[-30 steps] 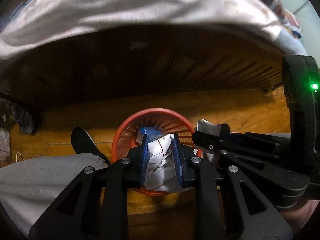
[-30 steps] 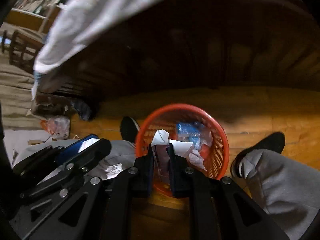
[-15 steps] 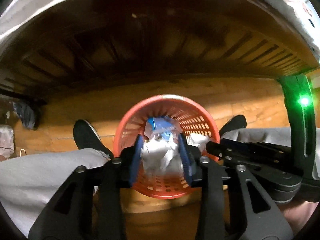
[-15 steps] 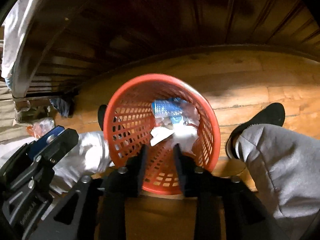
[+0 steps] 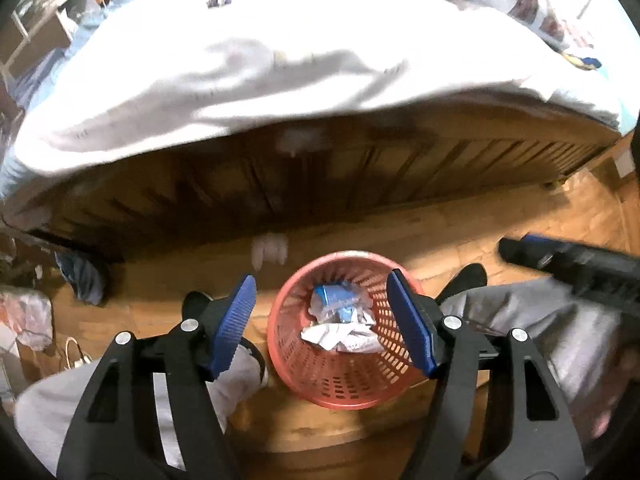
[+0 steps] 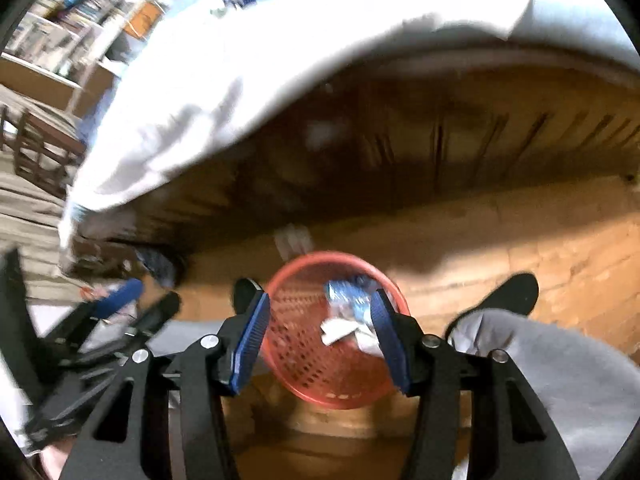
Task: Collect trash
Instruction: 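Raise both tools back toward the bed, then grasp the green wrapper with the right tool while the left tool grasps a white paper bundle, then carry both items over the red wastebasket and open both tools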
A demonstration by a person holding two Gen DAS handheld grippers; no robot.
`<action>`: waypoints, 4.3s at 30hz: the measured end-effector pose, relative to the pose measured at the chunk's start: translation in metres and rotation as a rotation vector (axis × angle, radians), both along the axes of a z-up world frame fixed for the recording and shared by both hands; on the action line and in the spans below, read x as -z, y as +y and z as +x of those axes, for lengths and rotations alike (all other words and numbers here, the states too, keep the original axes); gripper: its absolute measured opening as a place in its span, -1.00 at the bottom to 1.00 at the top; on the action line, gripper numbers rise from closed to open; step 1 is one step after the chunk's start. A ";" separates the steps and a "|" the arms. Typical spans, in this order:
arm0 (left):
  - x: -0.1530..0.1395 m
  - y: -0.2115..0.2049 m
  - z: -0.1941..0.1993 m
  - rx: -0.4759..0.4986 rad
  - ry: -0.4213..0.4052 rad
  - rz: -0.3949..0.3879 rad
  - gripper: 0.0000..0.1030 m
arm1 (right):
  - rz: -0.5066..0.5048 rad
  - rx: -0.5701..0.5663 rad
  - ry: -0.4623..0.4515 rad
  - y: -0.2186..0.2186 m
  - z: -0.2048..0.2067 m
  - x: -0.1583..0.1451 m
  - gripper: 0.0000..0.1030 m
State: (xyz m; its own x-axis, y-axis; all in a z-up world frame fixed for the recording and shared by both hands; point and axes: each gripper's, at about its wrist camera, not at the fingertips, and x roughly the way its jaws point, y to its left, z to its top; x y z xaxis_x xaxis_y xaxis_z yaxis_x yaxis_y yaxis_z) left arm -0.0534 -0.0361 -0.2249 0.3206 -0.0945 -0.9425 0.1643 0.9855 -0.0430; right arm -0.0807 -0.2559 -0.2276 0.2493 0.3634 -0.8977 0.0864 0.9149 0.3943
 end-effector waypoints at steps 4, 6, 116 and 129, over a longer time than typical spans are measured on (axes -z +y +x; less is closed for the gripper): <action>-0.044 0.004 0.001 0.015 -0.114 -0.023 0.41 | 0.020 -0.006 -0.122 -0.017 0.016 -0.069 0.10; -0.064 0.011 0.004 0.002 -0.172 -0.024 0.47 | 0.017 -0.018 -0.217 -0.023 0.034 -0.113 0.18; -0.040 0.007 -0.039 -0.046 0.082 -0.195 -0.38 | 0.027 -0.239 -0.088 0.021 -0.045 -0.074 -0.46; 0.101 0.003 -0.043 -0.147 0.278 -0.054 -0.37 | -0.053 -0.255 0.255 0.044 -0.053 0.084 -0.46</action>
State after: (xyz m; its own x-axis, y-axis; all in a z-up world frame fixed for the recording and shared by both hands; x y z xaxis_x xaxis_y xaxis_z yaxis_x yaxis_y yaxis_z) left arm -0.0964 -0.0334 -0.3257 0.0653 -0.1186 -0.9908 -0.0047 0.9929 -0.1192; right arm -0.1336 -0.2119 -0.3120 -0.0776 0.3359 -0.9387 -0.0576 0.9384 0.3406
